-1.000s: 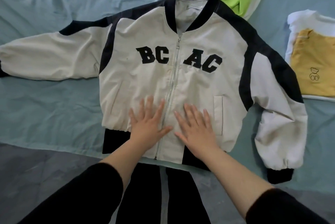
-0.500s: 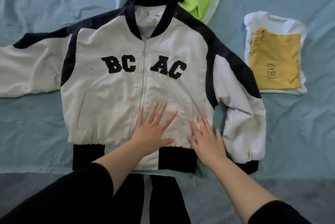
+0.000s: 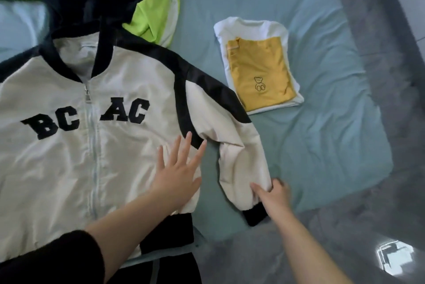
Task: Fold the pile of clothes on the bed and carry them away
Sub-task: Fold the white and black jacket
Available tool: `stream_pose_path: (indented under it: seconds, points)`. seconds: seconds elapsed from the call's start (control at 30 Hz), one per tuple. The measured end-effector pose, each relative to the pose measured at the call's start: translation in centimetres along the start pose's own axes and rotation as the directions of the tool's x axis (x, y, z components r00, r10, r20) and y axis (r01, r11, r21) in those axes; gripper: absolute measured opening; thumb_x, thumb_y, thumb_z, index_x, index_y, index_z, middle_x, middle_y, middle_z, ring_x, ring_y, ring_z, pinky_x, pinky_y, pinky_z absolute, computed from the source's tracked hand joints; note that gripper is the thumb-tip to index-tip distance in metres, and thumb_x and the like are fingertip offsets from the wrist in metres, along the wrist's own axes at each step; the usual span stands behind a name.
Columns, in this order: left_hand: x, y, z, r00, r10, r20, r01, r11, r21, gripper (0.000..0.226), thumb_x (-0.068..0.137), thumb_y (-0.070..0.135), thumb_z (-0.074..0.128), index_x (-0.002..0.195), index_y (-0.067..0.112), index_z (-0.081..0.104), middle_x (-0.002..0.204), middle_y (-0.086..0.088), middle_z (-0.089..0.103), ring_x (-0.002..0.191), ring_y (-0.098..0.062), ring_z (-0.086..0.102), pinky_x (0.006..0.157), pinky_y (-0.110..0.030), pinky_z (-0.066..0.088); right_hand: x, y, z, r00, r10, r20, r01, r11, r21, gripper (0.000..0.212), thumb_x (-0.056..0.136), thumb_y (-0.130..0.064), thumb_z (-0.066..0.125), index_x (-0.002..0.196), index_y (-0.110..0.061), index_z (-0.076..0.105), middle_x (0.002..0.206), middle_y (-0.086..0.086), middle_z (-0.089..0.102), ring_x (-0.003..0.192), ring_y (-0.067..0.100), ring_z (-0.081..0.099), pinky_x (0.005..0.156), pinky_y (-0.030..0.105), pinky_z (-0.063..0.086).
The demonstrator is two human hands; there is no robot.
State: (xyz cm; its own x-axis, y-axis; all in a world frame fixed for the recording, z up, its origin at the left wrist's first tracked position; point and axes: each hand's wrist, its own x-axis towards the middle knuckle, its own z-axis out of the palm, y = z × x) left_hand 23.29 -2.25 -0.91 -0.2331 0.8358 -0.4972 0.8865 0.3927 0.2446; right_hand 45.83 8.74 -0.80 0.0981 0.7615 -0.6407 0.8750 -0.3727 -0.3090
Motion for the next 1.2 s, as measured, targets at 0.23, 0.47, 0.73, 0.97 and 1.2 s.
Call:
stream_pose_path:
  seconds: [0.23,0.47,0.73,0.97,1.2]
  points:
    - [6.0,1.2,-2.6,0.995,0.004,-0.099,-0.001,1.000,0.031,0.099,0.089,0.052,0.046,0.137,0.042,-0.040,0.139,0.004,-0.054,0.144,-0.024,-0.030,0.116,-0.053,-0.008,1.8,-5.1,-8.1,0.903,-0.382,-0.198,0.399,0.915,0.051,0.008,0.088,-0.019,0.065,0.086,-0.015,0.059,0.074,-0.001,0.061,0.070,0.021,0.054,0.061,0.024,0.042]
    - [8.5,2.7,-5.5,0.991,0.084,-0.104,-0.081,0.996,0.034,0.090,0.091,0.058,0.041,0.140,0.044,-0.034,0.157,0.001,-0.030,0.145,-0.026,-0.025,0.116,-0.055,-0.005,8.3,-10.7,-17.0,0.726,-0.536,-0.431,0.355,0.829,-0.432,0.021,0.092,-0.022,0.058,0.112,-0.018,0.064,0.110,0.011,0.066,0.107,0.033,0.057,0.102,0.047,0.031]
    - [12.8,2.9,-6.7,0.997,0.070,-0.029,-0.066,0.992,0.108,0.077,0.087,0.075,0.019,0.141,0.048,-0.029,0.158,0.002,-0.028,0.146,-0.029,-0.022,0.115,-0.056,-0.005,9.7,-3.4,-9.4,0.935,0.345,-0.077,-0.204,0.705,0.679,0.043,0.080,-0.041,0.074,0.105,-0.016,0.048,0.098,0.009,0.057,0.084,0.021,0.056,0.070,0.030,0.044]
    - [19.1,3.0,-8.3,0.987,0.160,-0.036,-0.150,0.970,0.192,0.069,0.090,0.069,0.013,0.147,0.045,-0.020,0.161,0.002,-0.018,0.148,-0.025,-0.016,0.117,-0.056,-0.004,14.0,-4.6,-6.8,0.960,0.198,0.196,-0.171,-0.138,0.976,0.031,0.091,-0.047,0.059,0.101,-0.018,0.063,0.115,0.000,0.066,0.094,0.015,0.065,0.085,0.032,0.050]
    - [17.5,5.3,-6.1,0.952,0.176,-0.248,-0.165,0.984,0.064,0.064,0.091,0.071,0.004,0.144,0.050,-0.025,0.158,0.008,-0.027,0.146,-0.018,-0.024,0.115,-0.054,-0.010,16.9,-7.1,-13.2,0.990,-0.124,-0.069,0.055,-0.112,0.992,0.033,0.095,-0.039,0.055,0.123,-0.022,0.060,0.114,-0.001,0.072,0.103,0.014,0.069,0.075,0.030,0.058]
